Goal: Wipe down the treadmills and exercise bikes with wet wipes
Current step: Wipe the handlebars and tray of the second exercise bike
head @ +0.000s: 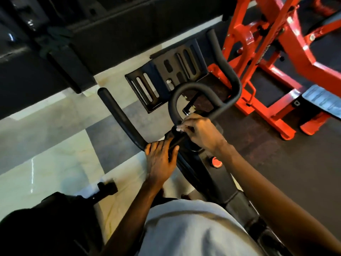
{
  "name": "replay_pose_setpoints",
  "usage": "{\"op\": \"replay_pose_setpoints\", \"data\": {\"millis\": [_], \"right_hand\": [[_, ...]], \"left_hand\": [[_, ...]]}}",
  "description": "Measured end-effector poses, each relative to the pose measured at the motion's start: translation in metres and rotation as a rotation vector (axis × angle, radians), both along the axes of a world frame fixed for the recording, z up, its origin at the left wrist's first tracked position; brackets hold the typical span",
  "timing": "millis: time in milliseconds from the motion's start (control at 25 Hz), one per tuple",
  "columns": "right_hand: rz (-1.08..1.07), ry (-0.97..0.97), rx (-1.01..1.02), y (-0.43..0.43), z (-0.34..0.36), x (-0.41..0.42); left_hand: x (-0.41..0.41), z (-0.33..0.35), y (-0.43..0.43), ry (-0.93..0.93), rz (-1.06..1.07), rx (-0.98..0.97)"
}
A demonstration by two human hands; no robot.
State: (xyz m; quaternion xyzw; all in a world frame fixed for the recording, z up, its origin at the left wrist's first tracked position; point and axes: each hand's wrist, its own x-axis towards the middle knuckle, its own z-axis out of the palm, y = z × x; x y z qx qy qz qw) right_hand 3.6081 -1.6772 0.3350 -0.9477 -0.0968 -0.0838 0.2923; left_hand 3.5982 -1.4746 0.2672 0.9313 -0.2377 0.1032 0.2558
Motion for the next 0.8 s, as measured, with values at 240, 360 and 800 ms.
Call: {"op": "replay_pose_setpoints", "data": {"millis": [240, 360, 800], "right_hand": [[-0.084, -0.079, 0.073, 0.021, 0.004, 0.038], [-0.005, -0.036, 0.025, 0.007, 0.001, 0.015], [-0.121, -0.087, 0.110, 0.014, 0.011, 0.053]], "left_hand": [[-0.003, -0.004, -0.006, -0.023, 0.066, 0.003], [-0.003, 0.001, -0.010, 0.027, 0.088, -0.028], [0.000, 0.011, -0.027, 0.178, 0.179, -0.123]]}}
